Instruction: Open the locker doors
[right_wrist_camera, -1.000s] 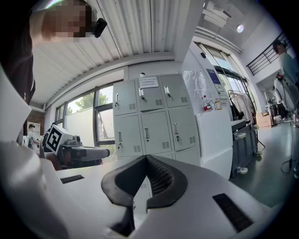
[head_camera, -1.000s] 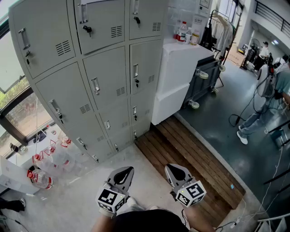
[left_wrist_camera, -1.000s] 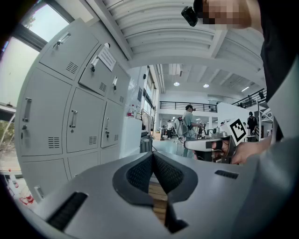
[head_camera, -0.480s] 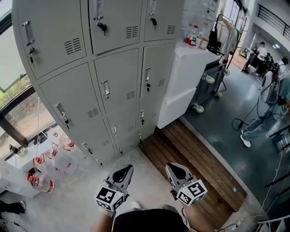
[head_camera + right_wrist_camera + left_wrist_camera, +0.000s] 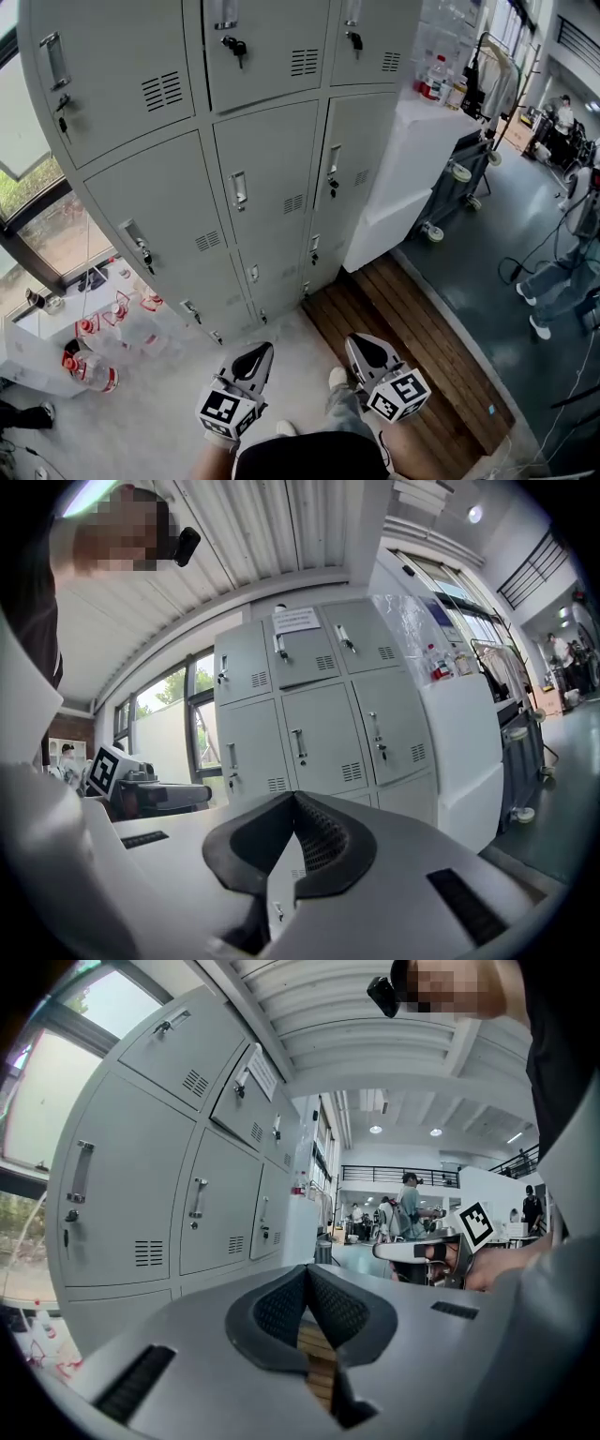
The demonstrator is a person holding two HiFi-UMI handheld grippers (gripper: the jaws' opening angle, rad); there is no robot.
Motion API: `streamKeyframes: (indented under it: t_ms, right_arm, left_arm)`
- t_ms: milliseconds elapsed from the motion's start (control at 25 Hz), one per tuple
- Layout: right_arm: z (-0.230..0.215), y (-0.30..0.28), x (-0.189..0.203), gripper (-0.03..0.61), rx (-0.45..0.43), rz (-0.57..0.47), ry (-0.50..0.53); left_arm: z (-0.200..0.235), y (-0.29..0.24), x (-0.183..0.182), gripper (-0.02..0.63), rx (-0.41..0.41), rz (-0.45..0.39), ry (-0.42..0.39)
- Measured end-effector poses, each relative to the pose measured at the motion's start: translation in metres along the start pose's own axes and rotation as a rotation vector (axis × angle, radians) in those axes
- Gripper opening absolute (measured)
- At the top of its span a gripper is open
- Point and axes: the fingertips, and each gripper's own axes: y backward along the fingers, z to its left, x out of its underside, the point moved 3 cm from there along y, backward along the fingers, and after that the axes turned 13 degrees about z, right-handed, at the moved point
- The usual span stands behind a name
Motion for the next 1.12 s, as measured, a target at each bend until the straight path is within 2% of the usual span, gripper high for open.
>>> streamKeyframes:
  t_ms: [360,640,880,1120]
  right_arm:
    - [-0.083,-0.075,-0.049,0.026,-0.146,0.002,0.022]
    - [-0.124,-0.126,-0.092,0.026,-0.296,0.026,0.075]
    - [-0.119,-0.171,-0.122,0.026,-0.493,0.031,0.157]
    - [-0.063,-0.208,-0.156,0.026,-0.695,0.009,0.230]
  left_arm:
    - [0.040,-0.077,-0.040,0.018,-0.142,0.010,0.022]
    - [0.062,-0.116,-0.070,0.018,-0.305,0.000,0.053]
    - [0.080,-0.118,-0.083,0.018,-0.486,-0.025,0.117]
    - [0.095,-0.081,-0.089,0.018,-0.663,-0.046,0.167]
